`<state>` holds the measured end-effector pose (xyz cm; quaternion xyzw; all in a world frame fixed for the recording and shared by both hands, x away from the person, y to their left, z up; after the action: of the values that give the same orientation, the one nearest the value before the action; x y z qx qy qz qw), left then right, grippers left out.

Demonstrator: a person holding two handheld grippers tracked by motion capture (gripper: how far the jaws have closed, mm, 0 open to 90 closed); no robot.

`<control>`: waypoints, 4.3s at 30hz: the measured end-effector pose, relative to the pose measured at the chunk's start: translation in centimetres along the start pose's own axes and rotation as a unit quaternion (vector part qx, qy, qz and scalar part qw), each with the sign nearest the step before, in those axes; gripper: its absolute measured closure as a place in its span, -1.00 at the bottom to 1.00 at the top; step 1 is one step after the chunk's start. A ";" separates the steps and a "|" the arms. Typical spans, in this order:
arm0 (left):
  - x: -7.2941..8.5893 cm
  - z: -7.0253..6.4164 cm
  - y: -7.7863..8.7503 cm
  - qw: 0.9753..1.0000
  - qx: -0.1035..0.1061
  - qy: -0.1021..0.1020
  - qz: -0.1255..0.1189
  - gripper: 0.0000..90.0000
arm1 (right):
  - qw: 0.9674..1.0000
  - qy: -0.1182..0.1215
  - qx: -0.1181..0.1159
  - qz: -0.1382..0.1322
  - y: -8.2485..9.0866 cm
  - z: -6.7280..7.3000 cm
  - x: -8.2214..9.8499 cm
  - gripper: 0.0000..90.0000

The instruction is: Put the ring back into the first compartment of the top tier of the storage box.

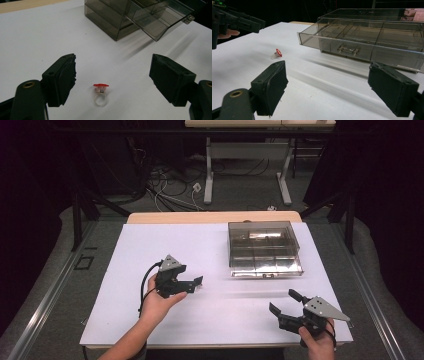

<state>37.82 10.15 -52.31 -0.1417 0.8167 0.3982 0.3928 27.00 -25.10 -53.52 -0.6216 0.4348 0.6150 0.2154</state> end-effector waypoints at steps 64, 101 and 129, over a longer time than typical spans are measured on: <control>1.0 1.6 -6.2 0.969 -0.055 0.183 0.157 -0.08 | 1.000 0.000 -0.013 0.003 -0.1 0.0 0.1 -0.67; 1.4 1.8 -6.5 0.968 -0.091 0.162 0.170 0.39 | 1.000 0.000 -0.015 0.004 -0.3 0.1 0.1 -0.67; 1.2 2.0 -6.5 0.966 -0.092 0.164 0.178 0.51 | 1.000 0.001 -0.016 0.003 -0.3 0.1 0.1 -0.67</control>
<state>41.60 7.61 -57.49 -0.0928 0.8418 0.5066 0.1617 27.19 -24.92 -53.73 -0.6239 0.4272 0.6222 0.2032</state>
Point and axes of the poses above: each handheld gripper's, and its own axes: y roughly backward along the jaws, x roughly out of its underside, z roughly to its left, the point moved 4 cm from there along -y, roughly forward along the jaws, and after that the axes turned 15 degrees about y, right-handed, at the moved point
